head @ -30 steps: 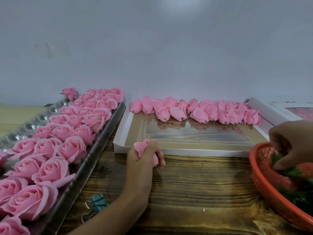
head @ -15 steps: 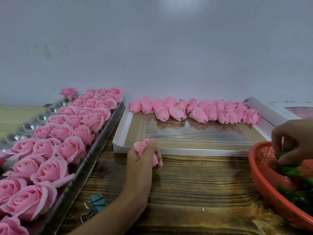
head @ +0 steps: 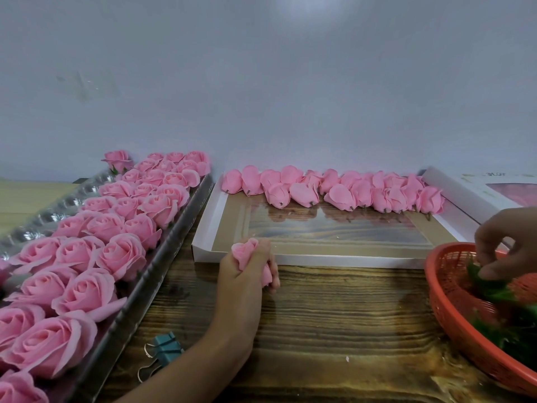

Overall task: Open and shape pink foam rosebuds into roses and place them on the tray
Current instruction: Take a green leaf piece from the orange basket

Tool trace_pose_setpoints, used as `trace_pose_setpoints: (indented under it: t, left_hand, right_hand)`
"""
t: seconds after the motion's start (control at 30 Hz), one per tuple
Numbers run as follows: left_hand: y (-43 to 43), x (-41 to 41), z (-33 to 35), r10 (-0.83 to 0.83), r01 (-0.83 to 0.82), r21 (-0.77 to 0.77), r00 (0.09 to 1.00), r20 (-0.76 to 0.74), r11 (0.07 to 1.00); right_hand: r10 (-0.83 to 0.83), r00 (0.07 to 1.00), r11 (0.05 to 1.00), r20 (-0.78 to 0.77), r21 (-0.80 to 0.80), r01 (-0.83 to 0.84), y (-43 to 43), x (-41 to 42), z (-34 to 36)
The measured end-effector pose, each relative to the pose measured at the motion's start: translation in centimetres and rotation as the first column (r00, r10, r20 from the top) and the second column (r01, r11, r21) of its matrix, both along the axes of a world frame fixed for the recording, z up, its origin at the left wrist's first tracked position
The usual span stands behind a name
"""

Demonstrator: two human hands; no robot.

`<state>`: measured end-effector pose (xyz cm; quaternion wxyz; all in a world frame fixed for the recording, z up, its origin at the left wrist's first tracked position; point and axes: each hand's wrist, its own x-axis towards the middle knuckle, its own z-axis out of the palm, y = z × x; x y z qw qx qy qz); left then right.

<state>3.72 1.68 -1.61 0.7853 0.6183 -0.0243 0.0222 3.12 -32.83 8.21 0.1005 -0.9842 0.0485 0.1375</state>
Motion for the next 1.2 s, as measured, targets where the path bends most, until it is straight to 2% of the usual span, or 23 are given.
trace_pose_setpoints:
  t: [0.03, 0.17, 0.3, 0.4, 0.5, 0.57, 0.67, 0.8, 0.93, 1.03, 1.2]
  left_hand:
    - [0.0, 0.0, 0.0, -0.002, 0.002, -0.003, 1.000, -0.003, 1.000]
    - [0.0, 0.1, -0.1, -0.003, 0.003, 0.004, 1.000, 0.000, 1.000]
    - [0.0, 0.1, -0.1, -0.003, 0.003, 0.019, 1.000, 0.015, 1.000]
    - [0.0, 0.0, -0.1, 0.000, 0.000, 0.027, 1.000, 0.008, 1.000]
    - [0.0, 0.1, -0.2, -0.008, 0.008, 0.027, 1.000, -0.006, 1.000]
    - [0.0, 0.1, -0.3, -0.013, 0.013, 0.030, 1.000, -0.008, 0.999]
    - [0.0, 0.1, -0.3, -0.014, 0.014, 0.043, 1.000, -0.003, 0.999]
    - [0.0, 0.1, -0.3, -0.018, 0.018, 0.058, 1.000, -0.001, 0.998]
    - [0.0, 0.1, -0.3, -0.014, 0.014, 0.056, 1.000, 0.009, 0.998]
    - [0.0, 0.1, -0.3, -0.013, 0.012, 0.062, 1.000, 0.016, 0.998]
    - [0.0, 0.2, -0.4, -0.019, 0.017, 0.058, 1.000, 0.020, 0.998]
  right_hand:
    - [-0.011, 0.999, 1.000, -0.040, 0.020, 0.012, -0.3, 0.1, 0.1]
    - [-0.002, 1.000, 1.000, -0.020, 0.007, 0.002, -1.0, 0.8, 0.0]
    - [-0.021, 0.996, 0.997, -0.087, -0.079, 0.014, -0.1, 1.2, 0.3]
    - [-0.052, 0.992, 0.996, -0.115, -0.075, 0.043, 0.2, 1.2, 0.2]
    - [-0.026, 0.999, 0.997, -0.048, -0.070, 0.022, 0.2, 1.2, 0.4]
    - [0.038, 0.999, 0.990, -0.001, -0.133, -0.038, -0.1, 1.1, 0.3]
    - [0.054, 0.998, 0.988, 0.011, -0.148, -0.052, -0.8, 1.6, -0.2]
    - [-0.046, 0.987, 0.975, -0.155, -0.222, 0.011, -2.1, 2.7, -2.1]
    - [-0.101, 0.985, 0.973, -0.140, -0.219, 0.069, -4.0, 3.5, -4.9]
    - [-0.159, 0.971, 0.972, -0.179, -0.201, 0.122, -4.7, 4.3, -5.5]
    - [-0.161, 0.947, 0.980, -0.277, -0.160, 0.119, -3.8, 4.1, -4.9]
